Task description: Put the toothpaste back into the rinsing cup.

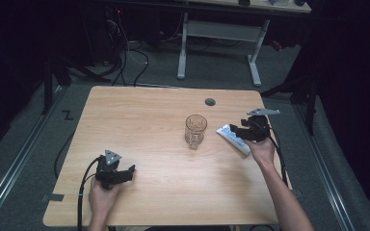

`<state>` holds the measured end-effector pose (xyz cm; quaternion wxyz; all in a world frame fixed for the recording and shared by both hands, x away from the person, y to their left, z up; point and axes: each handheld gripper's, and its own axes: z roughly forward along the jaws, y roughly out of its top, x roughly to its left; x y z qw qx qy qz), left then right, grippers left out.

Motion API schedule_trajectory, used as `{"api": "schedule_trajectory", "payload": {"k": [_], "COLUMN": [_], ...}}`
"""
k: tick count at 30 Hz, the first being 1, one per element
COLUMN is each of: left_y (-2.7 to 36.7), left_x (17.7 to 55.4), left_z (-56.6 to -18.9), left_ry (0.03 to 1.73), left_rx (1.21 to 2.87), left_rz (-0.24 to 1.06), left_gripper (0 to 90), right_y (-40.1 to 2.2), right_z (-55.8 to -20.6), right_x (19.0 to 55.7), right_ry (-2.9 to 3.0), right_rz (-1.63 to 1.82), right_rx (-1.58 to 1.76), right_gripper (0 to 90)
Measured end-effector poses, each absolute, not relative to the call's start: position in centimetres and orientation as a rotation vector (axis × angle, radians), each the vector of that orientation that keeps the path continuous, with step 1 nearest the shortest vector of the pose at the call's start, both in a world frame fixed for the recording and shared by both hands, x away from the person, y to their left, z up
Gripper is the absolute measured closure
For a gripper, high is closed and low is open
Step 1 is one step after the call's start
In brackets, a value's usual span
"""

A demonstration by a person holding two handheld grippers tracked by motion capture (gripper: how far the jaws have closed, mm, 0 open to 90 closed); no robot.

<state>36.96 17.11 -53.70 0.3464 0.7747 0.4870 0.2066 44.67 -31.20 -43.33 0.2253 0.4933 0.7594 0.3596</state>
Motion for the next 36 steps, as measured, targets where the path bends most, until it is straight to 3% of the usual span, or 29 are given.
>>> {"api": "schedule_trajectory", "payload": {"k": [36], "left_y": [17.1], "left_x": [37.0], "left_z": [-53.7], "left_ry": [1.264], "left_rx": [2.011], "left_rz": [0.536], "left_gripper": [21.4], "right_y": [-28.8], "right_z": [-47.3], "right_x": [50.4], "right_ry": [2.347], "right_rz": [0.600], "right_rx": [1.428], "right_gripper": [35.1]}}
